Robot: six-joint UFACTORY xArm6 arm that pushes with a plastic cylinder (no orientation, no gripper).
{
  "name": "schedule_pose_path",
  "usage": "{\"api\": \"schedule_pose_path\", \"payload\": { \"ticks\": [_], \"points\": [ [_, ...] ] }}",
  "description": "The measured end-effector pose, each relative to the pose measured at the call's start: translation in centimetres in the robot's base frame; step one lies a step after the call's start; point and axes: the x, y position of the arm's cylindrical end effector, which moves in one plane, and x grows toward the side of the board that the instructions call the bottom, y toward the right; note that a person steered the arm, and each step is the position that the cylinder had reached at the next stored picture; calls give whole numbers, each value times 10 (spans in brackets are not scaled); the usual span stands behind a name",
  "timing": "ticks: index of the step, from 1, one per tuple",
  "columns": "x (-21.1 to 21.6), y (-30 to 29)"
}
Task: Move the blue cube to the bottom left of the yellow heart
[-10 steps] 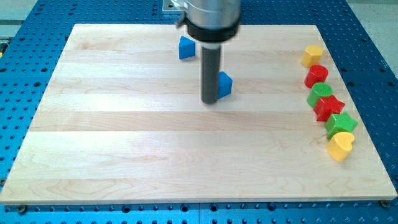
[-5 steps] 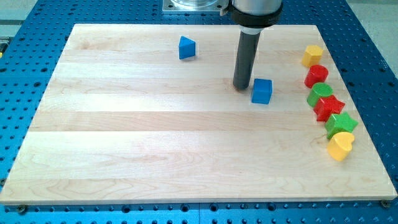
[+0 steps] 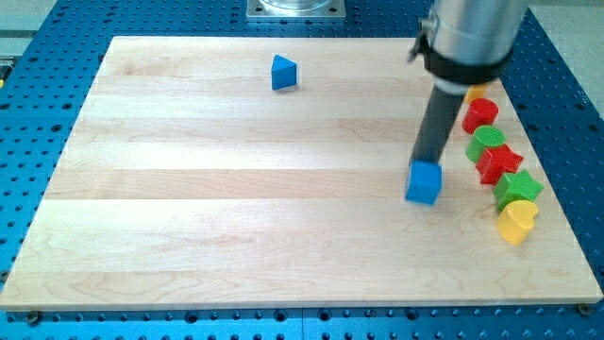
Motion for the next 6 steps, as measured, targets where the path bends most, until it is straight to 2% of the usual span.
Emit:
{"api": "schedule_pose_path", "payload": {
  "ticks": [1,2,3,4,5,6],
  "points": [
    [29,9],
    [28,-33],
    [65,-9],
    [74,2],
    [86,-14],
    [105,25]
  ]
}}
